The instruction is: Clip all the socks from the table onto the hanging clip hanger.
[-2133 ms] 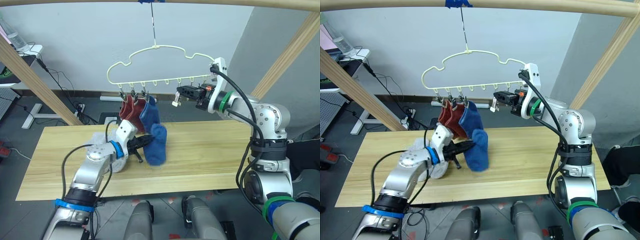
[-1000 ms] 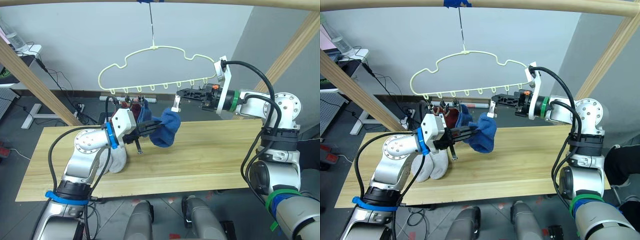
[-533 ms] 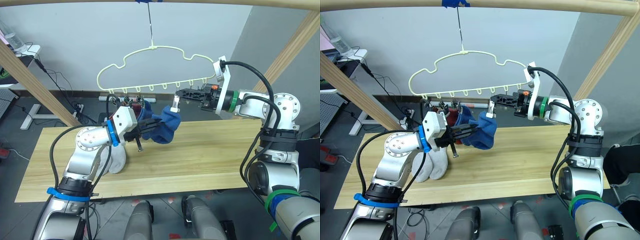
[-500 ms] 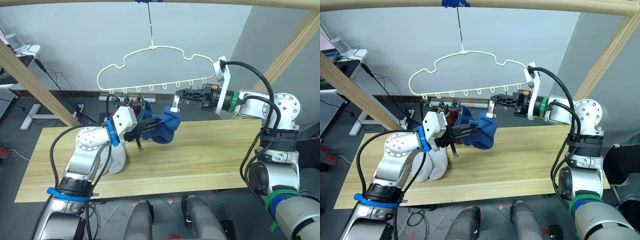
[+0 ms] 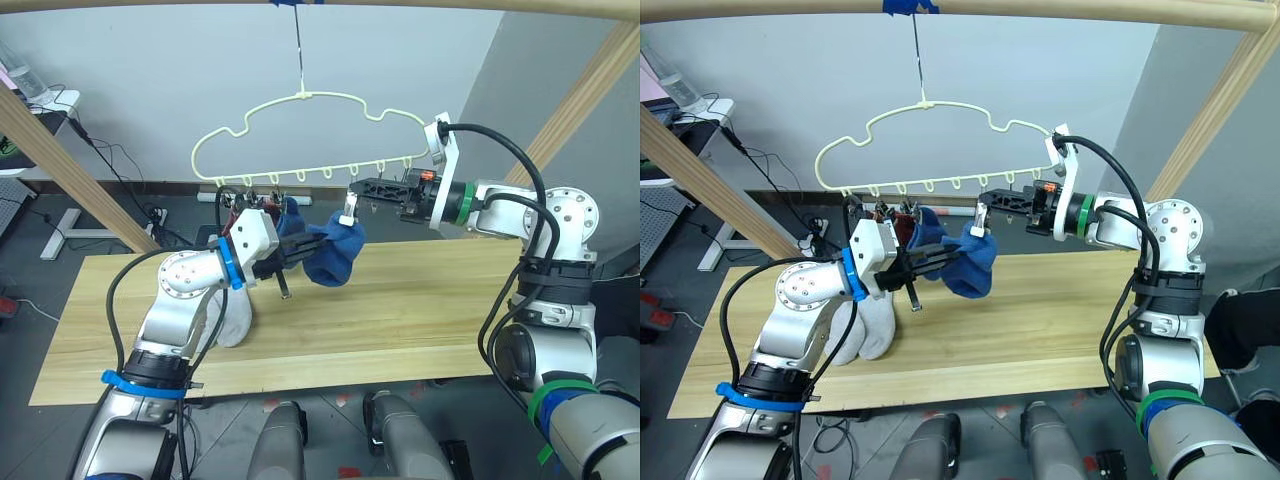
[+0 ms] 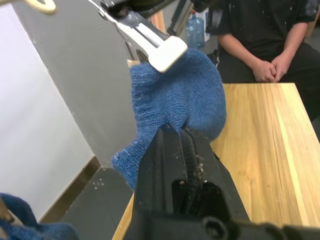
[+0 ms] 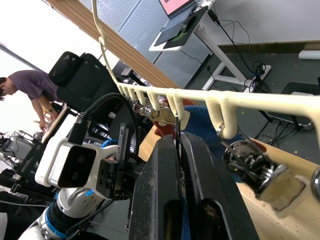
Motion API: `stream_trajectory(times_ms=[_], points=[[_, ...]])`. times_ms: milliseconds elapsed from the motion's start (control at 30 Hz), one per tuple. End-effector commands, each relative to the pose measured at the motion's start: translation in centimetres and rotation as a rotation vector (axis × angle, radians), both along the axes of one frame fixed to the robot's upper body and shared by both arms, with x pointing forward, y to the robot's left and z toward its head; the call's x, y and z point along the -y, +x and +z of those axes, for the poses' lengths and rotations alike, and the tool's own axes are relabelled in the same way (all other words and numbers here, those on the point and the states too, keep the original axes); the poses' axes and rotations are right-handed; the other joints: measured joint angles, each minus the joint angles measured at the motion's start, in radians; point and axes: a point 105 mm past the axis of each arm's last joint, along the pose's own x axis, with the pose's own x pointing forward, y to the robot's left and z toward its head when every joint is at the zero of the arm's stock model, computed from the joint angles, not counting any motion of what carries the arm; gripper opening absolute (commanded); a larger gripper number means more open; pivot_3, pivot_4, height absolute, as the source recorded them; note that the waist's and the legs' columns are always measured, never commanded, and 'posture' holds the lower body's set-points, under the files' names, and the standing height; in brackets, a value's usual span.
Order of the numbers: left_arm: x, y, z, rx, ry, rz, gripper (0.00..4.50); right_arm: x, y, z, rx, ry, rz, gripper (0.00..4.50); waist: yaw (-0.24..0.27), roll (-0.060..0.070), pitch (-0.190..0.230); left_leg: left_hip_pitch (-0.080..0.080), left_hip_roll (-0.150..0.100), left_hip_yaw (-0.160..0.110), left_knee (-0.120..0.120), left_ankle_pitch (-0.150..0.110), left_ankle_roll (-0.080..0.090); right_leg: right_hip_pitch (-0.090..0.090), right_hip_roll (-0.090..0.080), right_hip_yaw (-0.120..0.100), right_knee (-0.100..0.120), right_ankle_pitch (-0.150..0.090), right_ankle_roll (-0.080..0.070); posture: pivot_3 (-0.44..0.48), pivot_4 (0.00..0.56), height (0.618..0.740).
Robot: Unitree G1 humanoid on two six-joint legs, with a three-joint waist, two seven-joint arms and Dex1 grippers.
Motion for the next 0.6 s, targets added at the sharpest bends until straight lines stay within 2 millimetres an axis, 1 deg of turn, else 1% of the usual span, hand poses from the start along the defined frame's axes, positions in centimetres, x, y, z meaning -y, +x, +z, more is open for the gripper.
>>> stream_trajectory(times_ms=[33, 100, 133, 200, 267, 300, 333, 367, 533, 600], points=[[0.4, -0.2, 1.7, 0.056, -0.025, -0.014, 0.01, -0.4, -0.8, 0.6, 0.031, 0.010, 0.041, 0.00, 0.000, 0.000, 0.000, 0.000, 0.000, 0.000, 0.000, 0.000, 0.000, 0.000, 0.000, 0.000, 0.000, 0.000, 0.000, -0.018, 0.271, 0.740], [0.4, -0.3, 1.7, 0.055, -0.025, -0.014, 0.01, -0.3, -0.8, 0.5, 0.034, 0.007, 0.043, 0.00, -0.001, 0.000, 0.000, 0.000, 0.000, 0.000, 0.000, 0.000, 0.000, 0.000, 0.000, 0.000, 0.000, 0.000, 0.000, -0.020, 0.272, 0.740], [0.4, -0.3, 1.7, 0.055, -0.025, -0.015, 0.00, -0.2, -0.7, 0.5, 0.033, 0.007, 0.039, 0.25, -0.001, 0.000, 0.000, 0.000, 0.000, 0.000, 0.000, 0.000, 0.000, 0.000, 0.000, 0.000, 0.000, 0.000, 0.000, -0.019, 0.273, 0.740], [0.4, -0.3, 1.6, 0.055, -0.025, -0.016, 0.00, -0.1, -0.5, 0.4, 0.036, 0.004, 0.027, 0.85, -0.001, 0.000, 0.000, 0.000, 0.000, 0.000, 0.000, 0.000, 0.000, 0.000, 0.000, 0.000, 0.000, 0.000, 0.000, -0.019, 0.273, 0.740], [0.4, -0.3, 1.7, 0.056, -0.026, -0.016, 0.00, -0.1, -0.5, 0.4, 0.041, 0.002, 0.024, 1.60, -0.001, 0.000, 0.000, 0.000, 0.000, 0.000, 0.000, 0.000, 0.000, 0.000, 0.000, 0.000, 0.000, 0.000, 0.000, -0.018, 0.275, 0.740], [0.4, -0.3, 1.7, 0.056, -0.026, -0.017, 0.00, -0.1, -0.5, 0.4, 0.044, -0.002, 0.021, 1.86, -0.001, 0.000, 0.000, 0.000, 0.000, 0.000, 0.000, 0.000, 0.000, 0.000, 0.000, 0.000, 0.000, 0.000, 0.000, -0.018, 0.275, 0.740], [0.4, -0.3, 1.7, 0.057, -0.026, -0.017, 0.00, -0.1, -0.4, 0.3, 0.043, -0.002, 0.020, 2.34, -0.001, 0.000, 0.000, 0.000, 0.000, 0.000, 0.000, 0.000, 0.000, 0.000, 0.000, 0.000, 0.000, 0.000, 0.000, -0.018, 0.275, 0.740], [0.4, -0.3, 1.7, 0.057, -0.026, -0.017, 0.00, 0.0, -0.4, 0.3, 0.044, -0.004, 0.020, 2.61, -0.001, 0.000, 0.000, 0.000, 0.000, 0.000, 0.000, 0.000, 0.000, 0.000, 0.000, 0.000, 0.000, 0.000, 0.000, -0.018, 0.276, 0.740], [0.4, -0.3, 1.7, 0.058, -0.025, -0.014, 0.00, 0.3, -0.2, 0.0, 0.061, -0.029, -0.008, 4.39, -0.001, 0.001, 0.001, 0.000, 0.000, 0.000, 0.000, 0.000, 0.000, 0.000, 0.000, 0.000, 0.000, 0.000, 0.000, -0.016, 0.279, 0.740], [0.4, -0.2, 1.6, 0.051, -0.028, -0.004, 0.00, 0.9, -0.1, -0.4, 0.102, -0.083, -0.050, 4.45, -0.001, 0.000, 0.001, 0.000, 0.000, 0.000, 0.000, 0.000, 0.000, 0.000, 0.000, 0.000, 0.000, 0.000, 0.000, -0.014, 0.279, 0.740]])
